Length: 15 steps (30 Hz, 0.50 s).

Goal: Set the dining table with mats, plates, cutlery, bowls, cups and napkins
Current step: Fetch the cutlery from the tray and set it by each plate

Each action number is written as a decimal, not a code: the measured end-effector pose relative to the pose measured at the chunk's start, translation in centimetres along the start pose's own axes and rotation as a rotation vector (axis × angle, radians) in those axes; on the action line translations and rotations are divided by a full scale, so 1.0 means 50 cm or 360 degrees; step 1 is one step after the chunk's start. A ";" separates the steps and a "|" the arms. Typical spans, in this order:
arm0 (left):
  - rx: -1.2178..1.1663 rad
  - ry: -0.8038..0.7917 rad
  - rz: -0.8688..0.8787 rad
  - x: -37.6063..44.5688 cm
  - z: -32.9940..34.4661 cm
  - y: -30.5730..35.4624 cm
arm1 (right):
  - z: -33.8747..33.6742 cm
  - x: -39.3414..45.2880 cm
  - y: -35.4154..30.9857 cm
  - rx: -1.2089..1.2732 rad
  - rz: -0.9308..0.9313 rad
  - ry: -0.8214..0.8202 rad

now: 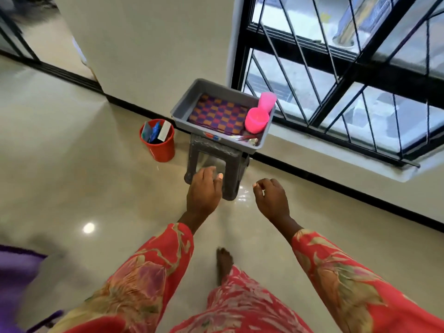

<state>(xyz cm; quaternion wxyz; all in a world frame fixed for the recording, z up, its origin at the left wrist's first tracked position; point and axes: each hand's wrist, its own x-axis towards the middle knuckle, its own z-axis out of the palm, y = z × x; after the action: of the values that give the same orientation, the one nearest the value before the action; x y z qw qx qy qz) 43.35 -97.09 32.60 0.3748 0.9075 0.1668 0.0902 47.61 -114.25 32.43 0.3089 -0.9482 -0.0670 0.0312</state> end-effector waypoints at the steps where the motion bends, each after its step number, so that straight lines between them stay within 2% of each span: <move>1: 0.0007 -0.0026 -0.0003 0.021 0.006 0.000 | 0.004 0.024 0.002 -0.0001 0.0004 -0.0012; 11: 0.0345 -0.0402 0.0160 0.346 0.080 0.036 | 0.037 0.343 -0.005 0.0057 0.0170 -0.0103; 15: 0.0410 -0.0450 0.0210 0.468 0.096 0.063 | 0.047 0.449 -0.010 0.0031 0.0297 -0.0200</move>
<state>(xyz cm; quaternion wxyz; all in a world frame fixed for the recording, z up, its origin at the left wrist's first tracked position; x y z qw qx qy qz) 67.21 -93.64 32.39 0.2685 0.9606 0.0627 -0.0359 69.53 -109.22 30.42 0.3090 -0.9435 0.0025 0.1200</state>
